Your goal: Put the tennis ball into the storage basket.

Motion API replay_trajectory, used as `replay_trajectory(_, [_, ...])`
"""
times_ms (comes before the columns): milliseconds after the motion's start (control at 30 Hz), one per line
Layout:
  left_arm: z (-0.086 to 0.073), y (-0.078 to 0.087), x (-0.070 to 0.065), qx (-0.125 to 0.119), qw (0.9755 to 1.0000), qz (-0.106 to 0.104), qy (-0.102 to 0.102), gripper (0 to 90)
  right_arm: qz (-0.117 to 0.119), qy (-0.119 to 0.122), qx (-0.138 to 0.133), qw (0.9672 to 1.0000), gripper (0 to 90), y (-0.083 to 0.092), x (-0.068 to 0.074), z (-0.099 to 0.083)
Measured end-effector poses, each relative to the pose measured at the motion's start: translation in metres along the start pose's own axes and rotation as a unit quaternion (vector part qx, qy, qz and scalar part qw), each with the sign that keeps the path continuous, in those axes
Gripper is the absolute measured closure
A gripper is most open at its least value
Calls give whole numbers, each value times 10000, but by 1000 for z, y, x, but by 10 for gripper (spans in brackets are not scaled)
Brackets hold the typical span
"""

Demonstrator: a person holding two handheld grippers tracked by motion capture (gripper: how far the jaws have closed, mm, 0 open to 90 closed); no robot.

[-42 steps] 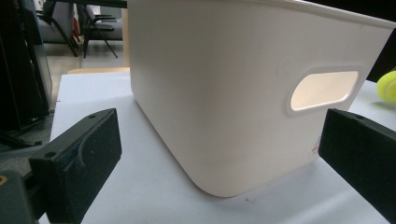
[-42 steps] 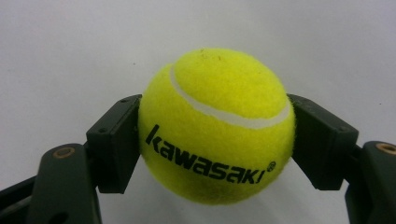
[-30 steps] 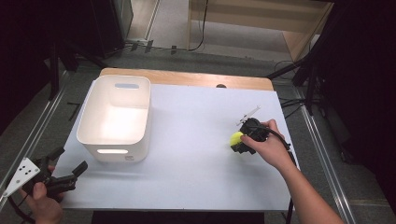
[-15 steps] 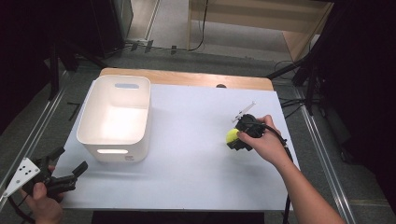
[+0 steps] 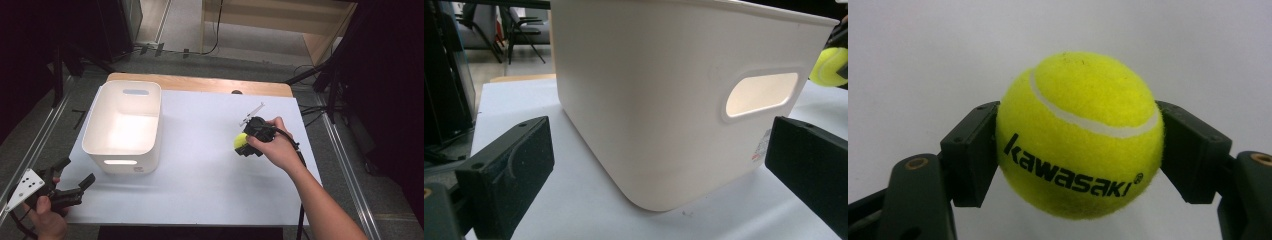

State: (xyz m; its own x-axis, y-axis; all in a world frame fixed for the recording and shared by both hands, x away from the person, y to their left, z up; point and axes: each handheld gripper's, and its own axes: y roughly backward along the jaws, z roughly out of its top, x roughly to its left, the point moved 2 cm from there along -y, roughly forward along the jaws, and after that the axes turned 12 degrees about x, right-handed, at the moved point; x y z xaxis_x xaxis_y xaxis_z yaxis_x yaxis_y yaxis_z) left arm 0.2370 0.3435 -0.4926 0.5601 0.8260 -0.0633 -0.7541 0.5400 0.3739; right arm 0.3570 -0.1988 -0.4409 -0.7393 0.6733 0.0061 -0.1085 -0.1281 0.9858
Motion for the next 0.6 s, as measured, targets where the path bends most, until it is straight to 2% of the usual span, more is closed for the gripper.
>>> replay_trajectory(200, [0, -1, -1, 41, 10000, 6, -32, 0, -1, 149, -53, 9999, 233, 5, 4, 13])
replay_trajectory(600, [0, -1, -1, 64, 10000, -4, -47, 0, -2, 283, -52, 9996, 233, 9, 13, 32])
